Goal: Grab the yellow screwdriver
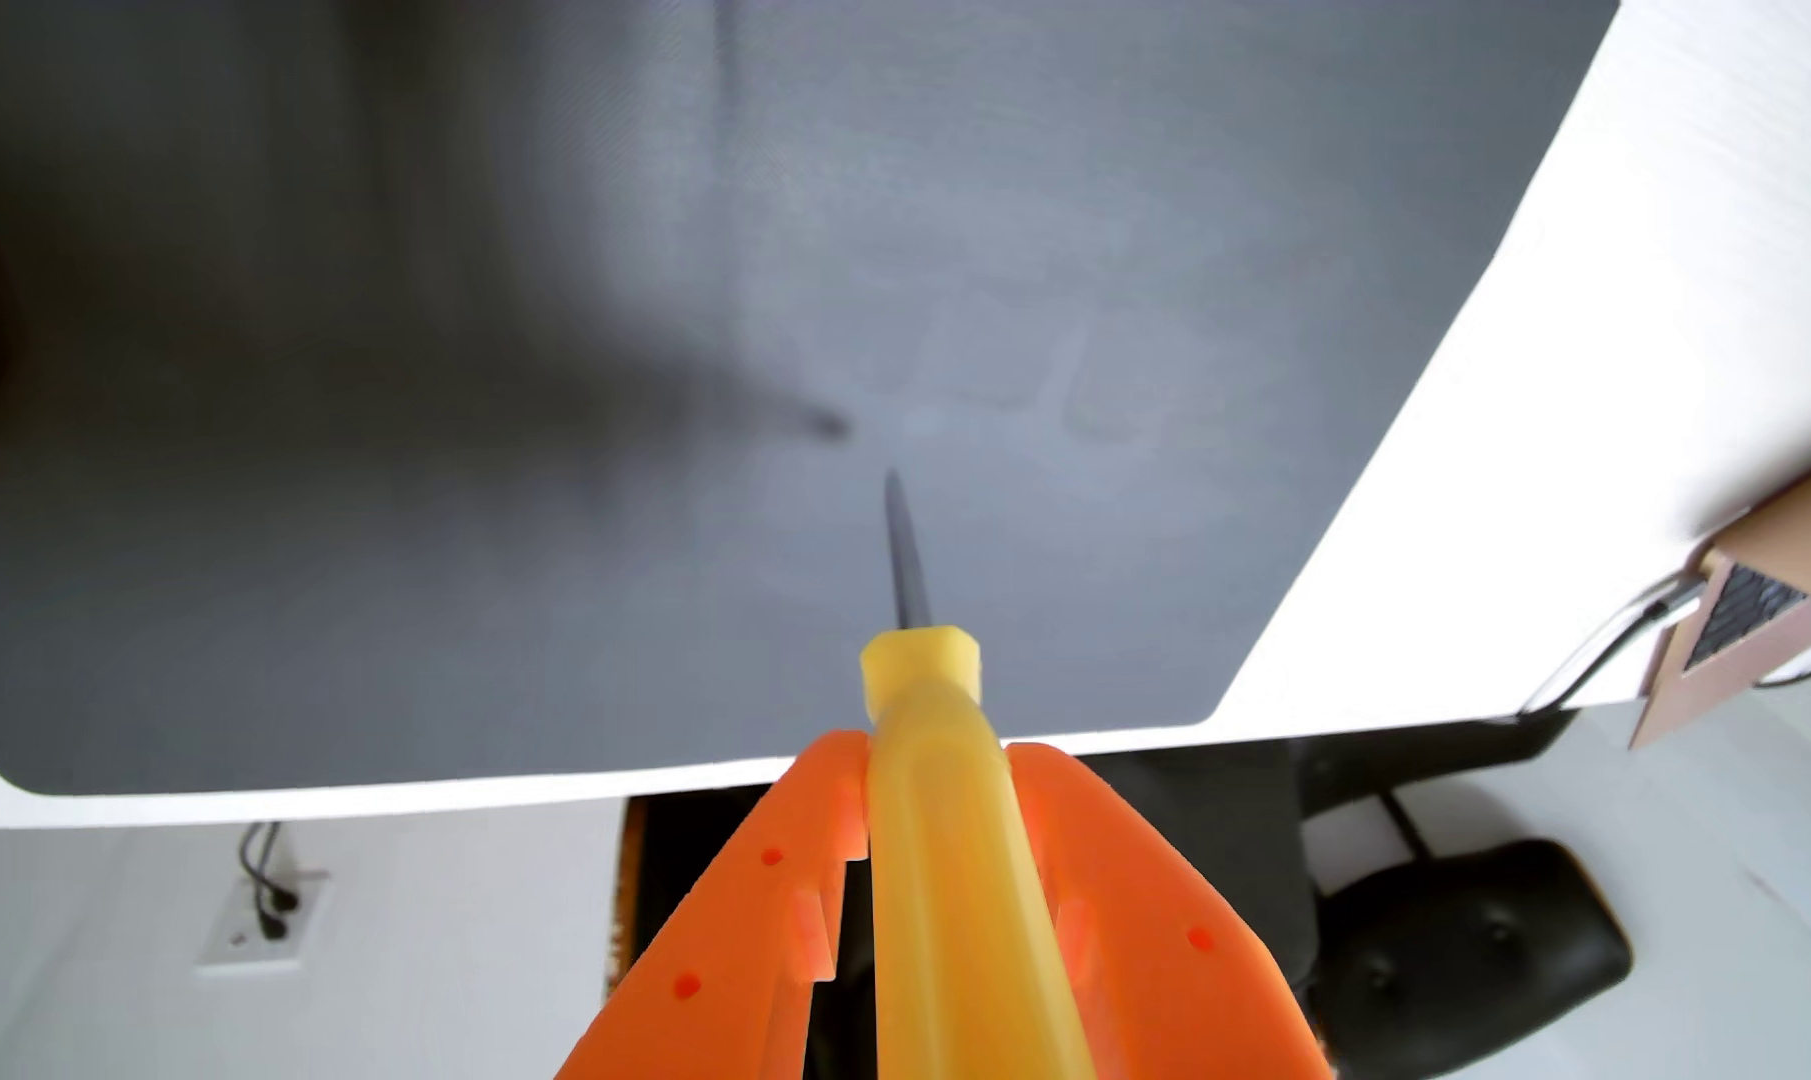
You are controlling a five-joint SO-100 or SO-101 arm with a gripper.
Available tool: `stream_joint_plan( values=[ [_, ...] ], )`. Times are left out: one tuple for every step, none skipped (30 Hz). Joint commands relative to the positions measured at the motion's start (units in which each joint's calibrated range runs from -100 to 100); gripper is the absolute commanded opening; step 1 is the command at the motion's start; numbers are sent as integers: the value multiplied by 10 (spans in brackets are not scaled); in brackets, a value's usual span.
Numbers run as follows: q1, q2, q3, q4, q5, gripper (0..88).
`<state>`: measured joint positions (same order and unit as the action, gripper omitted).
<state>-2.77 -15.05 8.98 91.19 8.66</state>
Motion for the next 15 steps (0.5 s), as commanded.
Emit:
stream_joint_plan(
  values=[
    [17, -27, -27, 8, 8, 7],
    [19, -32, -28, 8, 10, 7],
    [20, -38, -28, 8, 10, 7],
    [21, -44, -27, 8, 10, 7],
    [24, -50, -23, 8, 10, 7],
    [28, -57, -20, 8, 10, 7],
    [29, -63, -19, 8, 10, 7],
    [30, -67, -19, 8, 10, 7],
    [31, -72, -19, 13, 10, 7],
    [32, -75, -19, 19, 10, 7],
    [34, -78, -19, 21, 10, 7],
    [39, -83, -19, 27, 9, 7],
    [40, -85, -19, 33, 9, 7],
    [41, -89, -19, 35, 9, 7],
    [41, -92, -19, 35, 9, 7]
  ],
)
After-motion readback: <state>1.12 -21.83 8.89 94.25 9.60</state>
